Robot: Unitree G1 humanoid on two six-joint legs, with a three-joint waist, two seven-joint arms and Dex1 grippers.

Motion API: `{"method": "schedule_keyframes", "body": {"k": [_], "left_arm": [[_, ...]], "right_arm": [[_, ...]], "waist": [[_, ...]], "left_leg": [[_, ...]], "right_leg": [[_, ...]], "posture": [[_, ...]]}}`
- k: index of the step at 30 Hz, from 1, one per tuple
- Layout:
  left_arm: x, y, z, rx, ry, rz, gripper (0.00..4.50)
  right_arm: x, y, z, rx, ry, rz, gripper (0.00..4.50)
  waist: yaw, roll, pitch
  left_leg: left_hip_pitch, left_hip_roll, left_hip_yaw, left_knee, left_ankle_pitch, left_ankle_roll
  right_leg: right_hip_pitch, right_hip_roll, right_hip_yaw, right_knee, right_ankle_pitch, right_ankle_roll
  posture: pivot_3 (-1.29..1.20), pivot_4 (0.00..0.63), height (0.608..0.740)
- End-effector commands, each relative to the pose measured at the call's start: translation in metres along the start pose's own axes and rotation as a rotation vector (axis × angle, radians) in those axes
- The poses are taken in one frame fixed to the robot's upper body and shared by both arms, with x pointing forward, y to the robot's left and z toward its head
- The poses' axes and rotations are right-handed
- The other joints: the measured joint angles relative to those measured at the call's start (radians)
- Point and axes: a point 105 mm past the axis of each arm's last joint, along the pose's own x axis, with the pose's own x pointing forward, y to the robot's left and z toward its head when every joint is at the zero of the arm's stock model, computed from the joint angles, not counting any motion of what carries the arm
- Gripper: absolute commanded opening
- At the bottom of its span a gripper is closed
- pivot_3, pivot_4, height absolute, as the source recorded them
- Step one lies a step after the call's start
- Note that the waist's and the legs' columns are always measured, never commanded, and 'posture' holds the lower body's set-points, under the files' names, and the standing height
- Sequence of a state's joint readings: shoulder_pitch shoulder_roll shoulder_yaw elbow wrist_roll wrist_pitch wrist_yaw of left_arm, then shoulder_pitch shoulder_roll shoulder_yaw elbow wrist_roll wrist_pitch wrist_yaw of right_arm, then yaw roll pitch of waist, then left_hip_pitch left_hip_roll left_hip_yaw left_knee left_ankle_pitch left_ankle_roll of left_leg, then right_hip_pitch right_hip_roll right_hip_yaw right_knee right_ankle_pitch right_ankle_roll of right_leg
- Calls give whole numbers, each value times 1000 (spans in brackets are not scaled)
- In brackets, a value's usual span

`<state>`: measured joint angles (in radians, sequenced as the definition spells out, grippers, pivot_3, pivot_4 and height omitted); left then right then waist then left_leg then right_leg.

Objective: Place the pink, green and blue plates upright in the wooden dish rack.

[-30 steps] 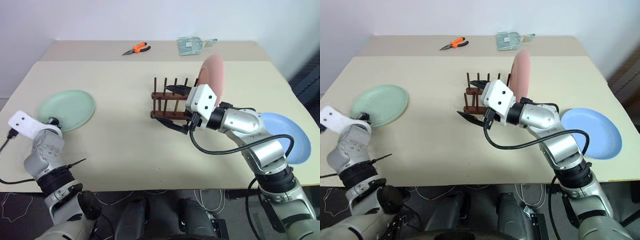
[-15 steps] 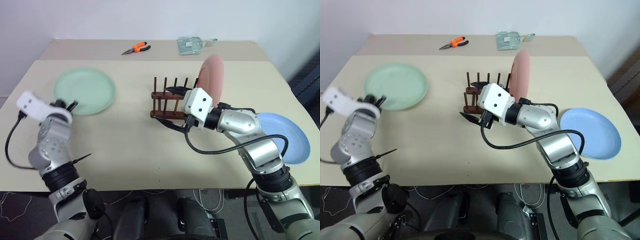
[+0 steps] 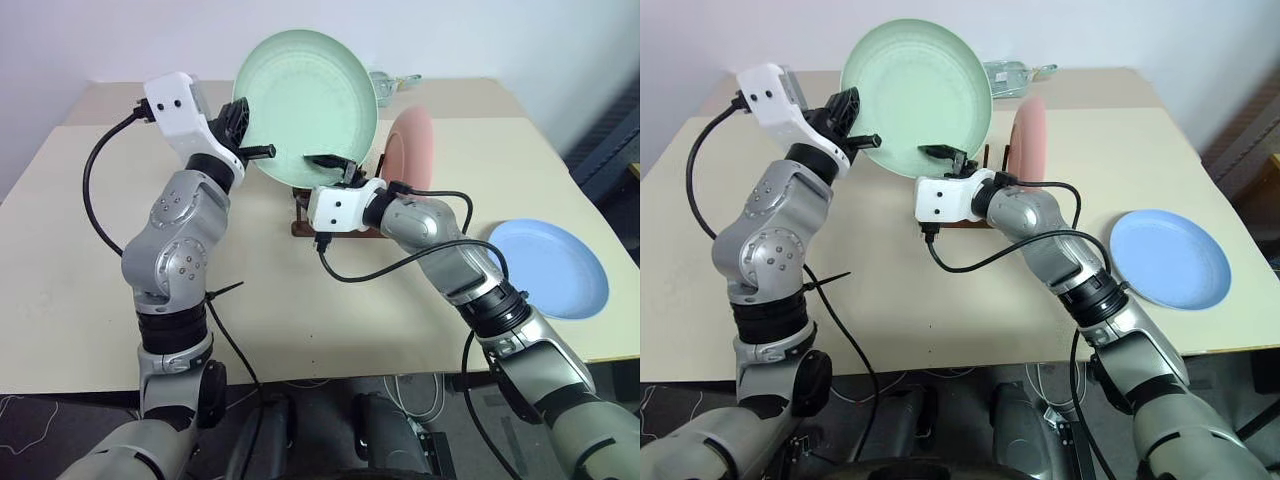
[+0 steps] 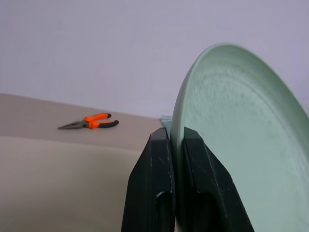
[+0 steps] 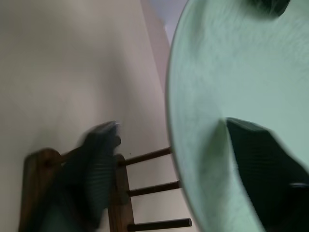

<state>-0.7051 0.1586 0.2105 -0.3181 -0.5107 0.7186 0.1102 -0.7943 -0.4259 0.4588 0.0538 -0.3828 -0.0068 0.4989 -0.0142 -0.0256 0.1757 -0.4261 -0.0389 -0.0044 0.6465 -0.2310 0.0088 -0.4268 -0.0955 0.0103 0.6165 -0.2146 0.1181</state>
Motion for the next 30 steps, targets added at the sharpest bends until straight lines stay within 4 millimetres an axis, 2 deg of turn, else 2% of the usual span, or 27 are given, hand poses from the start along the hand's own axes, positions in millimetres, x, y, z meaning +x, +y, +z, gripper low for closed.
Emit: {"method": "schedule_keyframes", "body": {"k": [1, 4, 8, 10, 12, 14, 16, 17, 20, 22, 25, 30], "left_arm": [[-5, -2, 18, 20, -67, -22, 0], [-6, 1, 20, -5, -83, -26, 1049], [-6, 3, 35, -83, -158, -28, 3126], [-7, 12, 48, -115, -215, 5, 4119], [-8, 24, 60, -106, -271, 48, 4119], [-13, 51, 73, -36, -327, 145, 4119], [-21, 80, 79, 96, -337, 233, 4119], [-25, 90, 75, 211, -311, 249, 4119], [-34, 107, 44, 464, -189, 231, 4119], [-40, 105, 10, 566, -94, 162, 4119], [-53, 86, -38, 619, 9, 26, 4119], [-78, 52, -97, 554, 100, -159, 4119]], "right_arm": [[1, -13, 12, -38, -43, -51, 1597], [1, -10, 12, -53, -43, -52, 35], [1, -11, 11, -67, -35, -71, 0], [0, -13, 10, -75, -29, -82, 0], [0, -14, 9, -80, -24, -90, 0], [-5, -20, 8, -40, -29, -127, 0], [-14, -33, 12, 55, -70, -198, 0], [-20, -40, 17, 135, -112, -233, 0], [-39, -53, 36, 395, -268, -284, 0], [-51, -57, 45, 627, -359, -309, 0], [-61, -52, 49, 863, -405, -320, 0], [-66, -45, 49, 1124, -419, -352, 0]], "waist": [[1, 0, 0], [1, 0, 0], [2, 0, 0], [2, 0, 1], [1, 0, 1], [-1, 0, 1], [-3, 0, 1], [-4, 0, 1], [-2, 0, 1], [4, 0, 1], [10, 0, 1], [-1, 1, 1]], "left_leg": [[0, 0, 0, 0, 0, 0], [0, 0, 0, 0, 0, 0], [0, 0, -1, 0, 0, 0], [0, 0, -1, 0, 0, 0], [0, 0, -1, 0, 0, 0], [0, 0, -1, 0, 0, 0], [1, 0, 0, 0, 0, 0], [1, 0, -1, 0, 0, -1], [1, 1, 0, -2, 0, -1], [1, 1, 0, -2, 0, 0], [0, 1, -2, -1, 0, 0], [0, 1, -2, -2, -2, -2]], "right_leg": [[0, 0, 0, 0, 0, 0], [0, 0, 0, 0, 0, 0], [0, 0, 0, 0, 0, 0], [0, 0, 0, 0, 0, 0], [0, 0, 0, 0, 0, 0], [0, 0, 0, 0, 0, 0], [0, 1, 0, 0, 0, 0], [0, 2, 0, 0, 0, 0], [0, 2, 0, 0, 0, 0], [0, 2, 0, 0, 0, 0], [1, 0, -1, -1, 0, 0], [-1, -5, 1, -1, -1, -5]], "posture": [[0, 150, 738], [0, 150, 738], [0, 150, 738], [0, 150, 738], [0, 150, 738], [0, 150, 738], [0, 150, 738], [0, 150, 738], [0, 150, 738], [0, 150, 738], [0, 150, 738], [0, 150, 738]]}}
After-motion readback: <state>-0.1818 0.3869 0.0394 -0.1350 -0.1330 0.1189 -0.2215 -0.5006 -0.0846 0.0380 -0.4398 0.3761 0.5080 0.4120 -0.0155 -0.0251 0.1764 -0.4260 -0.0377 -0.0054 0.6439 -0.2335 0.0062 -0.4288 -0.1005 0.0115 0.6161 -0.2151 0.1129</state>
